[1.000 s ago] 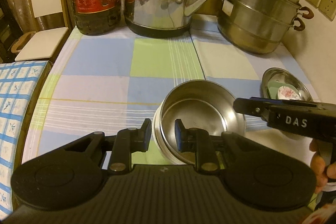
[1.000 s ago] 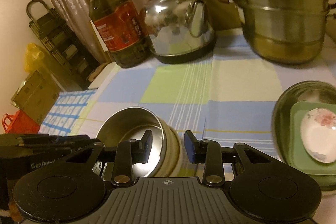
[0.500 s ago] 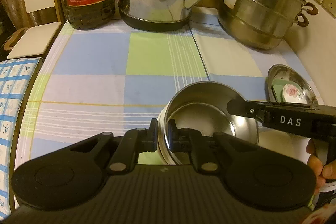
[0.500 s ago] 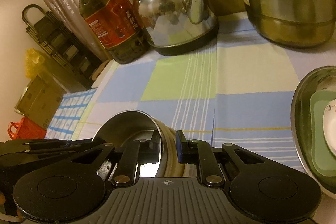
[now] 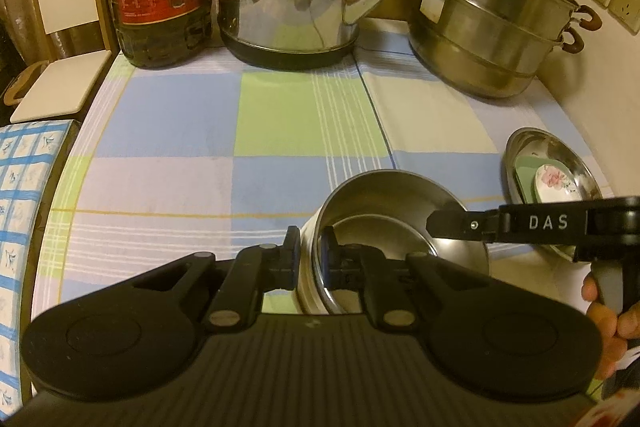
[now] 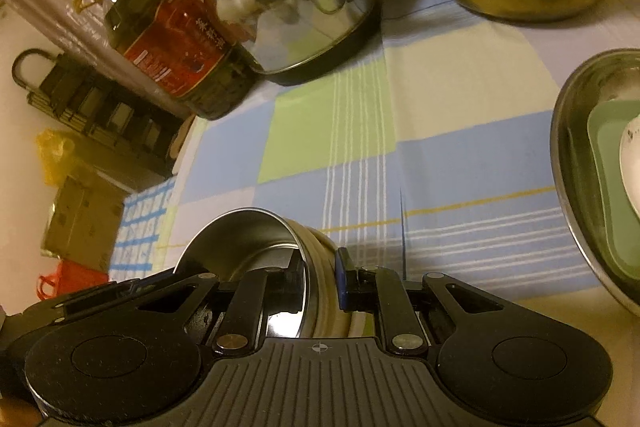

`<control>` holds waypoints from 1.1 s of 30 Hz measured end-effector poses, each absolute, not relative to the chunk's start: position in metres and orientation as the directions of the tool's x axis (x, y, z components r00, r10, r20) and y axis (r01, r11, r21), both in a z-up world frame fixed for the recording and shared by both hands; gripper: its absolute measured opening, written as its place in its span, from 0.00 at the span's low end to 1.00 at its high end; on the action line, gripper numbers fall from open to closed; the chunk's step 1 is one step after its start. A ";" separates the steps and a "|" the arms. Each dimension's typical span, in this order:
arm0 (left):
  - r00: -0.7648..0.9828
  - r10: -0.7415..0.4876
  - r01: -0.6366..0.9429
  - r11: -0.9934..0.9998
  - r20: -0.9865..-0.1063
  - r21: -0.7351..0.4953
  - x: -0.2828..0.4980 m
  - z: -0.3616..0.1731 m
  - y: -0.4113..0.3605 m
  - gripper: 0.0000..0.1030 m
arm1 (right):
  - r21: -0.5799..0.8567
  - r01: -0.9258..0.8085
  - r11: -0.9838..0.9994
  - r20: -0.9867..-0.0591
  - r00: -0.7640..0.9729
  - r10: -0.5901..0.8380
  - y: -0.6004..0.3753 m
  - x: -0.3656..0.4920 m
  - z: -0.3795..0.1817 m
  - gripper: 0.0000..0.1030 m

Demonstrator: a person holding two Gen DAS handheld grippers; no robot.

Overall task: Organize plates and bowls
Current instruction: 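Lift the bowl stack with both grippers toward the steel plate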

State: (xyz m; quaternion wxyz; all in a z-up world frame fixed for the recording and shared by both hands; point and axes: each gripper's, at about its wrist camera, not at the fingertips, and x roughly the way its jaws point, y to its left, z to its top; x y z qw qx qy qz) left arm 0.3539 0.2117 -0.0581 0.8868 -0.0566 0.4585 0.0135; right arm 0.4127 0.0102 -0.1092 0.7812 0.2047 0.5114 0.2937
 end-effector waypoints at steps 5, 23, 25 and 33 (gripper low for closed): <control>0.578 -0.017 -0.080 0.994 -0.816 -0.077 0.354 -0.062 0.212 0.08 | 0.585 -0.283 0.760 -0.688 0.324 0.649 0.016 0.409 -0.105 0.15; 0.543 -0.041 -0.125 0.984 -0.839 -0.128 0.356 -0.053 0.215 0.21 | 0.530 -0.325 0.783 -0.719 0.319 0.618 0.019 0.406 -0.091 0.16; 0.521 -0.051 -0.128 0.982 -0.852 -0.137 0.357 -0.053 0.216 0.24 | 0.515 -0.323 0.794 -0.733 0.315 0.604 0.018 0.405 -0.089 0.25; 0.458 -0.042 -0.143 0.982 -0.888 -0.120 0.368 -0.061 0.213 0.30 | 0.446 -0.336 0.830 -0.799 0.268 0.538 0.033 0.406 -0.086 0.36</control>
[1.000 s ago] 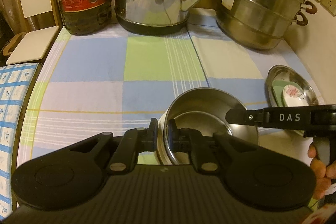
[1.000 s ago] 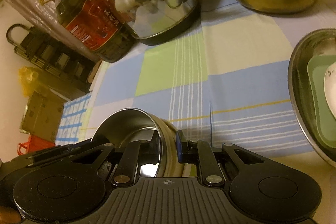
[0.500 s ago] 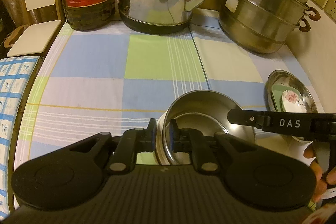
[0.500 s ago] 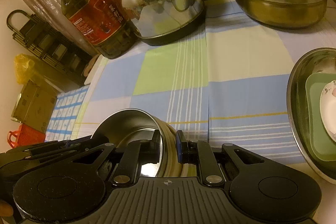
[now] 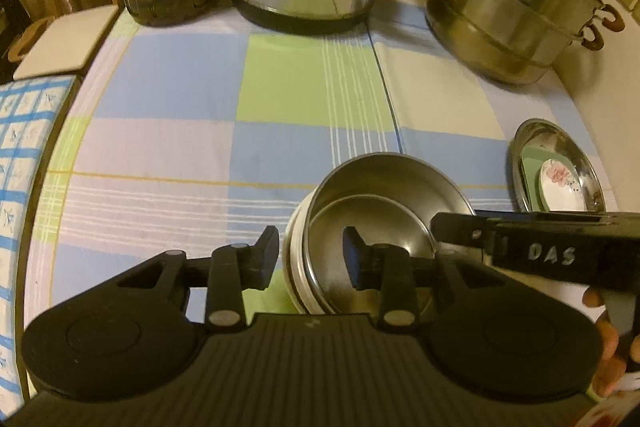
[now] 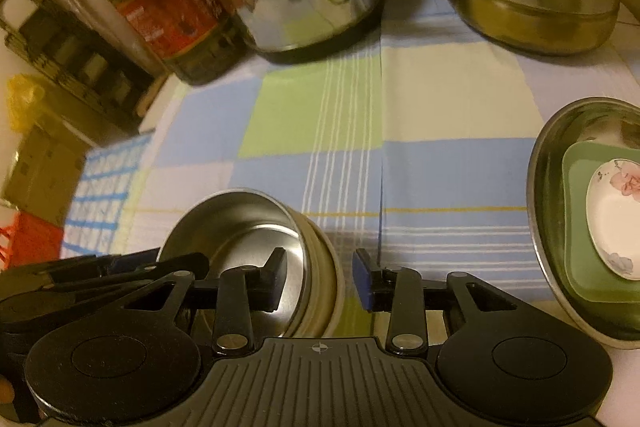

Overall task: Organize plates and bowls
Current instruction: 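Lift the bowl stack with both grippers toward the steel plate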

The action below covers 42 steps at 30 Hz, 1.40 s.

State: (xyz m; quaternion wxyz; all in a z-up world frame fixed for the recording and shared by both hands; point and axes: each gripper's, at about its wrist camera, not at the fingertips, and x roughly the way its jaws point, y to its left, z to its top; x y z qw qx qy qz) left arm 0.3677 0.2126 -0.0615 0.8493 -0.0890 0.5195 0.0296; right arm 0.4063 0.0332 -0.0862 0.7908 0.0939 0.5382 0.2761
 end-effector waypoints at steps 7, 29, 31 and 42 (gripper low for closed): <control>0.416 -0.048 -0.150 0.981 -0.908 -0.120 0.373 -0.070 0.215 0.27 | 0.390 -0.313 0.866 -0.870 0.181 0.458 0.049 0.412 -0.098 0.35; 0.404 -0.059 -0.096 0.990 -0.913 -0.107 0.374 -0.081 0.216 0.19 | 0.385 -0.291 0.876 -0.893 0.120 0.433 0.054 0.419 -0.102 0.21; 0.399 -0.068 -0.094 0.989 -0.914 -0.115 0.374 -0.081 0.216 0.19 | 0.382 -0.288 0.878 -0.895 0.123 0.429 0.054 0.418 -0.101 0.21; 0.376 -0.105 -0.048 0.990 -0.921 -0.132 0.363 -0.080 0.200 0.19 | 0.377 -0.253 0.891 -0.906 0.098 0.411 0.036 0.408 -0.100 0.21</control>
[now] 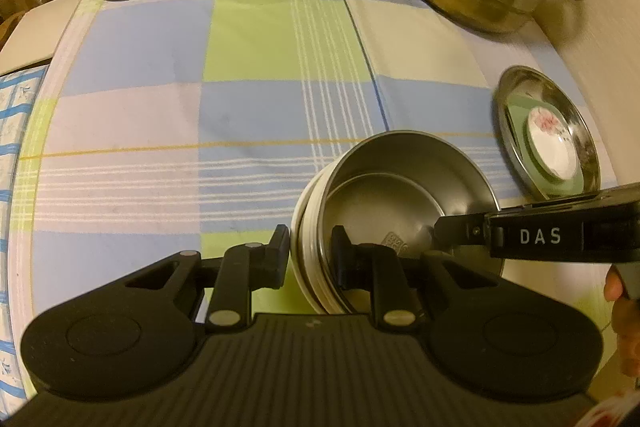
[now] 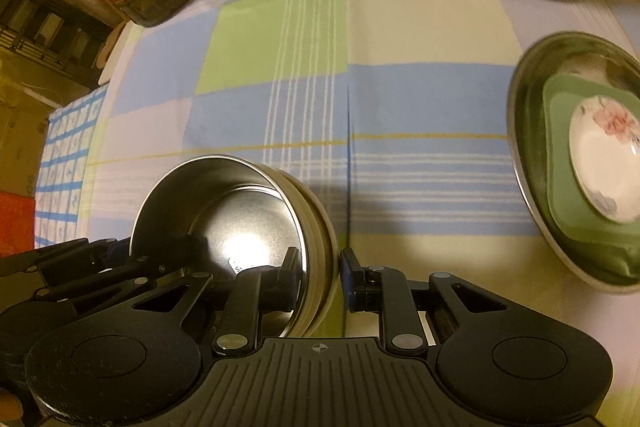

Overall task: Organize plates and bowls
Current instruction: 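Lift the bowl stack with both grippers toward the steel plate, then carry the bowl stack with both grippers over the steel plate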

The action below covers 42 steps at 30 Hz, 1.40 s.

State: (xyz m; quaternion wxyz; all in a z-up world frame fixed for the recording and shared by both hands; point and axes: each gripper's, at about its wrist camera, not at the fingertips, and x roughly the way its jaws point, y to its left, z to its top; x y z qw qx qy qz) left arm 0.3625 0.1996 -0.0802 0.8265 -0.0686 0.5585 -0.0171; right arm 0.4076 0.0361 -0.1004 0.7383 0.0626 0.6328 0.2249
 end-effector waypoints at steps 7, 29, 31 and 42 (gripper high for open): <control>0.371 -0.102 -0.023 0.993 -0.923 -0.119 0.357 -0.080 0.191 0.19 | 0.359 -0.252 0.899 -0.914 0.100 0.393 0.029 0.396 -0.100 0.20; 0.357 -0.112 0.009 0.993 -0.927 -0.116 0.359 -0.089 0.192 0.17 | 0.369 -0.173 0.913 -0.906 0.153 0.395 0.023 0.385 -0.107 0.19; 0.358 -0.110 0.011 0.993 -0.927 -0.114 0.359 -0.089 0.192 0.17 | 0.367 -0.175 0.914 -0.906 0.157 0.393 0.023 0.384 -0.106 0.18; 0.362 -0.117 0.024 0.993 -0.925 -0.116 0.357 -0.088 0.191 0.17 | 0.351 -0.161 0.922 -0.908 0.181 0.377 0.026 0.379 -0.104 0.17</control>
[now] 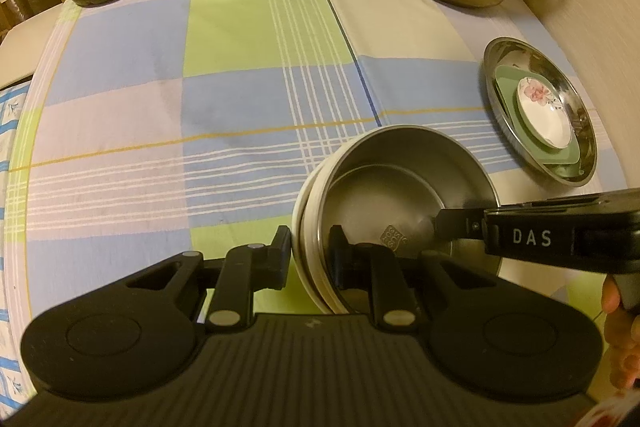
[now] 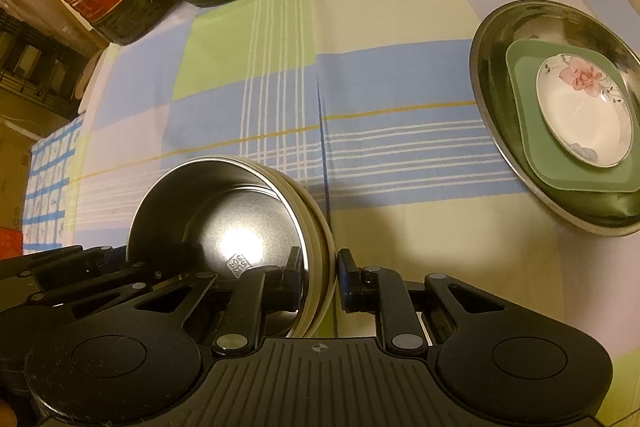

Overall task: Organize plates and bowls
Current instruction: 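Carry the bowl stack with both grippers over the steel plate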

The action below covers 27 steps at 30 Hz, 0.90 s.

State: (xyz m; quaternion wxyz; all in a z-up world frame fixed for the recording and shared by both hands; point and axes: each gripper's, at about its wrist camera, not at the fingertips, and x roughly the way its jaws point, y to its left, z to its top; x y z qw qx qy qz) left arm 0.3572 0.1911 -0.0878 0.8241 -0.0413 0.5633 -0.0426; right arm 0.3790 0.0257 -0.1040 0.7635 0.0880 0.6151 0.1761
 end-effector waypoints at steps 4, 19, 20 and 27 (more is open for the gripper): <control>0.357 -0.120 0.024 0.993 -0.926 -0.119 0.356 -0.087 0.190 0.17 | 0.348 -0.162 0.923 -0.908 0.188 0.375 0.025 0.377 -0.103 0.16; 0.400 -0.109 0.027 0.994 -0.910 -0.107 0.346 -0.063 0.170 0.18 | 0.360 -0.174 0.917 -0.898 0.203 0.391 0.011 0.375 -0.084 0.16; 0.403 -0.109 0.029 0.994 -0.909 -0.106 0.346 -0.061 0.167 0.18 | 0.359 -0.176 0.917 -0.897 0.208 0.391 0.009 0.375 -0.081 0.16; 0.431 -0.119 0.062 0.993 -0.894 -0.102 0.352 -0.046 0.144 0.17 | 0.361 -0.160 0.919 -0.887 0.244 0.391 -0.014 0.376 -0.067 0.16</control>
